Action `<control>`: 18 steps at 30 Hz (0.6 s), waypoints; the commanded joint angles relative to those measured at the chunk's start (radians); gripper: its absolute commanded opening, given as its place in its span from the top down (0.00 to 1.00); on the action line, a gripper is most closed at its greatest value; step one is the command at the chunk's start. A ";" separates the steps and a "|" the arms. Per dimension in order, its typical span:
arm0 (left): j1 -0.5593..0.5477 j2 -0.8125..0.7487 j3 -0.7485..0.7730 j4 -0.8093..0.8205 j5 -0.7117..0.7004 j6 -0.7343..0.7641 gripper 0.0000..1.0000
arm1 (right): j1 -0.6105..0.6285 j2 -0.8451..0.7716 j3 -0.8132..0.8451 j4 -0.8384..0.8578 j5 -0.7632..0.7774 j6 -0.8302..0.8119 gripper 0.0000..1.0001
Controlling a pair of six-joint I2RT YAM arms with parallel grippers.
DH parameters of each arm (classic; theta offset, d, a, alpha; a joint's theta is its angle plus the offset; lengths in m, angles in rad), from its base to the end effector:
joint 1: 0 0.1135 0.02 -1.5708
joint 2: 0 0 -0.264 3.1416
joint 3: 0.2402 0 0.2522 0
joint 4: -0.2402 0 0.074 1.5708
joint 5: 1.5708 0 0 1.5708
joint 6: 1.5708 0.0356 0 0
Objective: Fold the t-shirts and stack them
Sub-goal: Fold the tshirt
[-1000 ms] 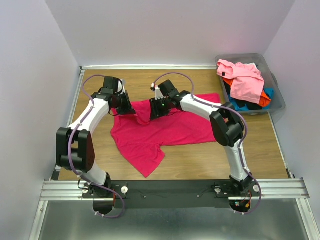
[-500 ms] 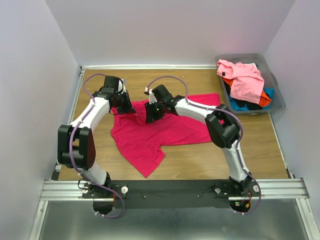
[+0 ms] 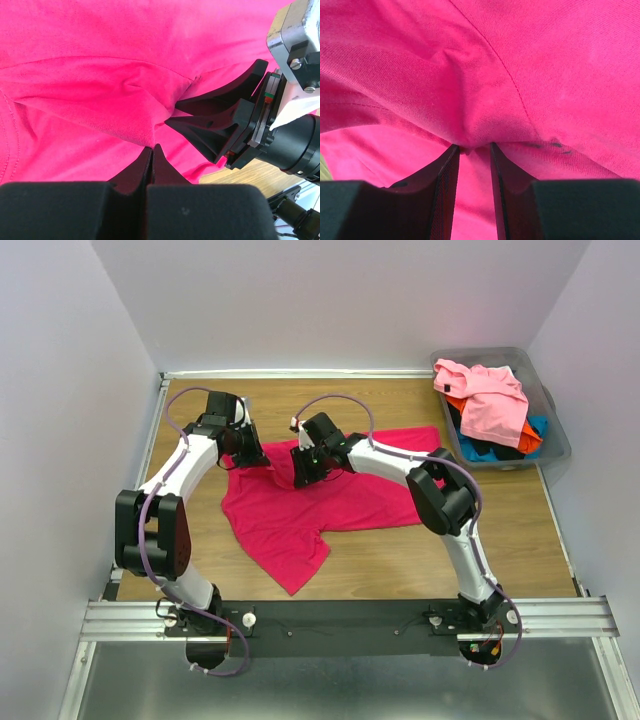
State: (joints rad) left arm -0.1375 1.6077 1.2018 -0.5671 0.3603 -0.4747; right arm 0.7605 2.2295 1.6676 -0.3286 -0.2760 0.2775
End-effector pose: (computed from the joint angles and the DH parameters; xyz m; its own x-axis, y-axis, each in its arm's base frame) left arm 0.3340 -0.0589 0.2470 -0.8767 -0.3105 -0.3674 -0.0853 0.8521 -0.5164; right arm 0.3476 0.3441 0.1584 -0.7574 -0.3567 -0.5469 -0.6030 0.7036 0.3761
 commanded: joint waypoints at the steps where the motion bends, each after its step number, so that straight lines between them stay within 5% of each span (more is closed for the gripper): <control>1: 0.007 0.008 -0.013 0.013 0.022 0.018 0.98 | 0.016 0.021 0.000 0.019 0.040 0.000 0.62; 18: 0.009 -0.006 -0.038 0.021 0.019 0.019 0.98 | 0.030 0.039 0.011 0.026 0.029 0.015 0.73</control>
State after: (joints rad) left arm -0.1368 1.6073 1.1812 -0.5617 0.3603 -0.4744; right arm 0.7784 2.2337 1.6676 -0.3279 -0.2699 0.2832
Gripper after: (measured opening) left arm 0.024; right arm 0.292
